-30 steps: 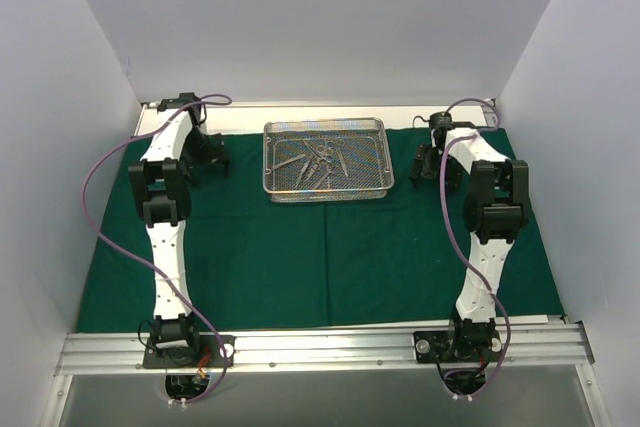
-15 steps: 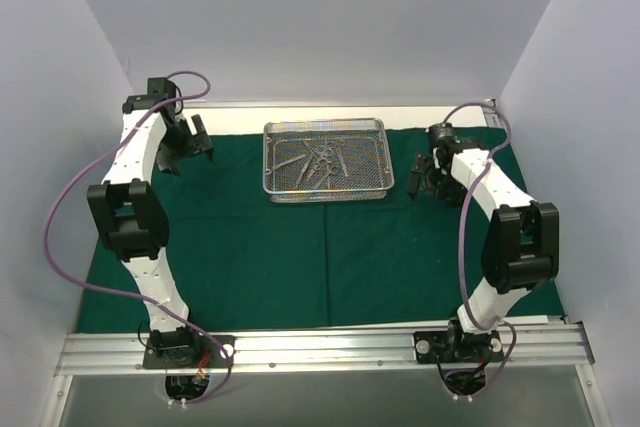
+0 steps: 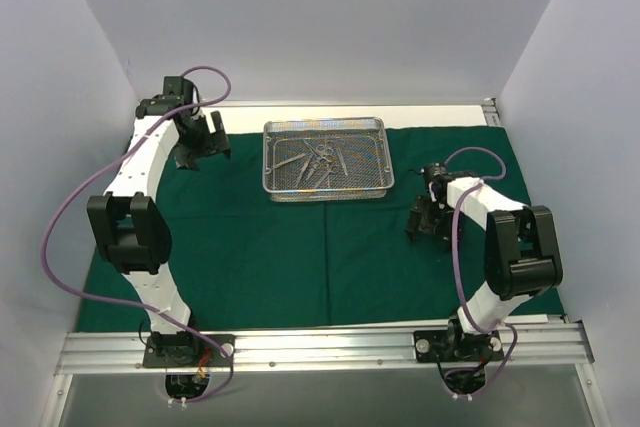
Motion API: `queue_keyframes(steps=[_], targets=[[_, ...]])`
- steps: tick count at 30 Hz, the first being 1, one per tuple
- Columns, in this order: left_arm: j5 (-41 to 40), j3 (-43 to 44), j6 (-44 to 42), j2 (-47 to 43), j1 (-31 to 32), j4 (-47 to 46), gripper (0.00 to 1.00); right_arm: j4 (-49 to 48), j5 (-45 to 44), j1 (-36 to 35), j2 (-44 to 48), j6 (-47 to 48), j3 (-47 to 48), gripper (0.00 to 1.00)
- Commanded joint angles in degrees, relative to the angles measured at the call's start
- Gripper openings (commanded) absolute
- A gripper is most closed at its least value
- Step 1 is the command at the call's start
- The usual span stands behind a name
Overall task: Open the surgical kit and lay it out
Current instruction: Smooth out the surgical kit at the center of the board, then pick up the container from the surgical kit.
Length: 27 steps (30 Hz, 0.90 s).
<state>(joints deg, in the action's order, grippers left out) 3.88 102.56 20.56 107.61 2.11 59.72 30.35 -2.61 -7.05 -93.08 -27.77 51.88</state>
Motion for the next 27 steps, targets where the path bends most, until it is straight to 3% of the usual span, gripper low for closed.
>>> queue_keyframes(steps=[1,4,7,11,13,15,18,21,24,27], targets=[[-1.1,1.1,-1.0,-6.7,2.5,-3.3,0.94,1.1,-2.8,1.8,-1.5,-2.4,-0.4,0.83],[-2.3,0.6,-3.8,-10.4,4.8,-5.7,0.94,0.5,-2.3,2.6,-1.7,-2.9,-1.5,0.83],[2.0,-1.0,-5.2,-12.9,5.5,-10.1,0.94,1.5,-2.1,2.7,-1.0,-2.7,0.3,0.83],[6.4,2.7,-7.5,-9.4,9.0,-10.2,0.94,3.6,-1.6,1.8,3.9,-1.5,6.7,0.83],[-2.1,8.1,-10.3,-5.3,13.2,-8.1,0.94,5.6,-0.8,1.6,5.4,0.2,10.2,0.84],[-5.3,13.8,-13.9,-0.5,18.4,-6.4,0.94,7.8,-0.2,1.5,5.9,0.8,14.8,0.84],[-3.9,24.1,-15.9,7.4,21.5,-1.6,0.99,10.5,0.6,1.3,6.3,1.4,19.6,0.84],[-2.6,31.3,-14.9,14.2,22.9,1.6,0.83,12.5,1.1,1.1,7.2,1.5,22.3,0.84],[-2.9,34.0,-13.0,18.1,23.8,1.0,0.75,13.4,1.4,1.0,9.0,1.6,22.8,0.84],[-5.1,35.4,-13.3,21.4,26.3,0.3,0.74,13.8,1.9,1.0,10.4,1.9,22.0,0.84]])
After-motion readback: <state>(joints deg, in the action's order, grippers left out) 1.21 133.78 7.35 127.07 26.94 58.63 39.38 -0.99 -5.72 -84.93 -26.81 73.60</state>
